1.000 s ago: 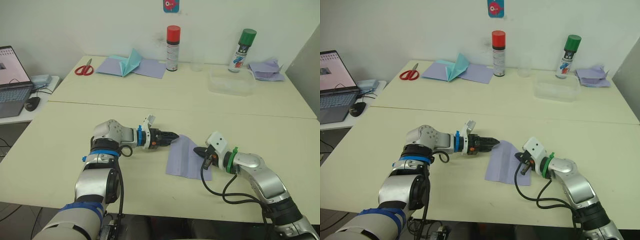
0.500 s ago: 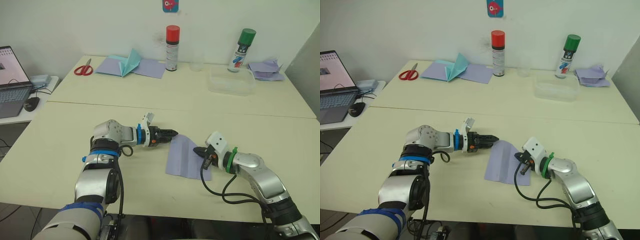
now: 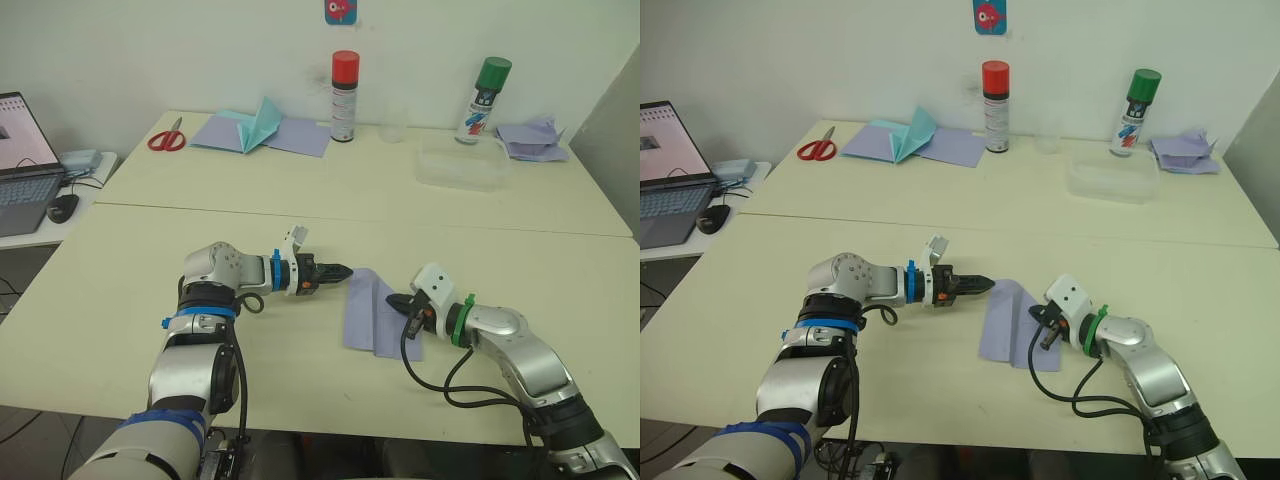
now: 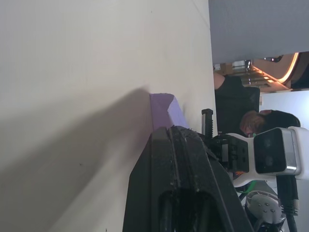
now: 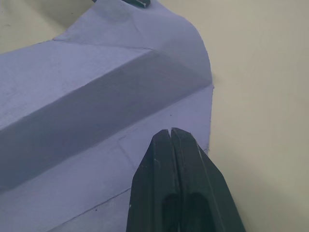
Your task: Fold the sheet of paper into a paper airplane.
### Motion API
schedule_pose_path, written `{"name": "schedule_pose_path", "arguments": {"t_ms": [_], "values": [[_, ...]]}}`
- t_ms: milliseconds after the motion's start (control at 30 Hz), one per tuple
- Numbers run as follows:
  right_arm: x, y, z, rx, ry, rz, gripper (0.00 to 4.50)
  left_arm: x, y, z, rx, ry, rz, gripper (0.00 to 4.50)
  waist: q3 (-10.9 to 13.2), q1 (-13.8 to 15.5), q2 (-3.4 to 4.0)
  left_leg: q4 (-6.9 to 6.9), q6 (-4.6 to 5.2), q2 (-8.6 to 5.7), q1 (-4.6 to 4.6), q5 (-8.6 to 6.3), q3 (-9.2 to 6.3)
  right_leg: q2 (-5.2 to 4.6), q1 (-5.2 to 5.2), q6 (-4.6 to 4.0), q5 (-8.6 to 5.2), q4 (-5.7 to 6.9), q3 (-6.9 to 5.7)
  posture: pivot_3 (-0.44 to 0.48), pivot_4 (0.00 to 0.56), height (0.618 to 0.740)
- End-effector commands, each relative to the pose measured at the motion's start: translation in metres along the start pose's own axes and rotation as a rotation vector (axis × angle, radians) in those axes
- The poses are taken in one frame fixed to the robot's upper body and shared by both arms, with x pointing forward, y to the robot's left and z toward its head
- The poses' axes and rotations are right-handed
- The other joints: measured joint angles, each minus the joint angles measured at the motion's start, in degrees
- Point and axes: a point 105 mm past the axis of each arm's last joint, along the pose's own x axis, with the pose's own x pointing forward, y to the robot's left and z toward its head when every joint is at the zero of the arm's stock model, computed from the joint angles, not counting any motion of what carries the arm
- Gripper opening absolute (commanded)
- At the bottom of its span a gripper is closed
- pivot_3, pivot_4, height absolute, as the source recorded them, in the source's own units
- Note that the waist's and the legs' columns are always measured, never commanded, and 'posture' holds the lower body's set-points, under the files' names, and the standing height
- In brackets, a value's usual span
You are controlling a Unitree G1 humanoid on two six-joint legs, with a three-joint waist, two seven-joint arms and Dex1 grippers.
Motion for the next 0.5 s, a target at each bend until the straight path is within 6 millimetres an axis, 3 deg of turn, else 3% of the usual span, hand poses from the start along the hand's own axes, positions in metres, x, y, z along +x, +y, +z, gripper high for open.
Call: {"name": "schedule_pose_path", "arguments": {"t_ms": [33, 267, 500], "values": [[0.003, 0.006, -0.015, 0.027, 0.061, 0.017, 0.00, -0.005, -0.005, 0.009, 0.043, -0.051, -0.016, 0.03, 0.00, -0.01, 0.00, 0.00, 0.00, 0.00, 0.00, 0.00, 0.00, 0.00, 0.00, 0.00, 0.00, 0.00, 0.00, 0.000, 0.150, 0.740], [0.005, 0.007, -0.015, 0.021, 0.063, 0.026, 0.00, -0.008, 0.013, 0.012, 0.359, -0.046, 0.148, 0.03, 0.00, -0.03, 0.00, -0.02, -0.04, 0.02, 0.01, 0.02, 0.01, 0.00, 0.00, -0.01, 0.01, 0.00, 0.02, 0.000, 0.150, 0.740], [0.006, 0.006, -0.014, 0.015, 0.062, 0.030, 0.00, 0.000, 0.005, 0.014, 0.563, -0.037, 0.157, 0.03, 0.00, -0.03, 0.00, -0.02, -0.08, 0.03, 0.01, 0.05, 0.01, 0.01, -0.01, -0.01, 0.01, 0.00, 0.02, 0.000, 0.150, 0.740]]}}
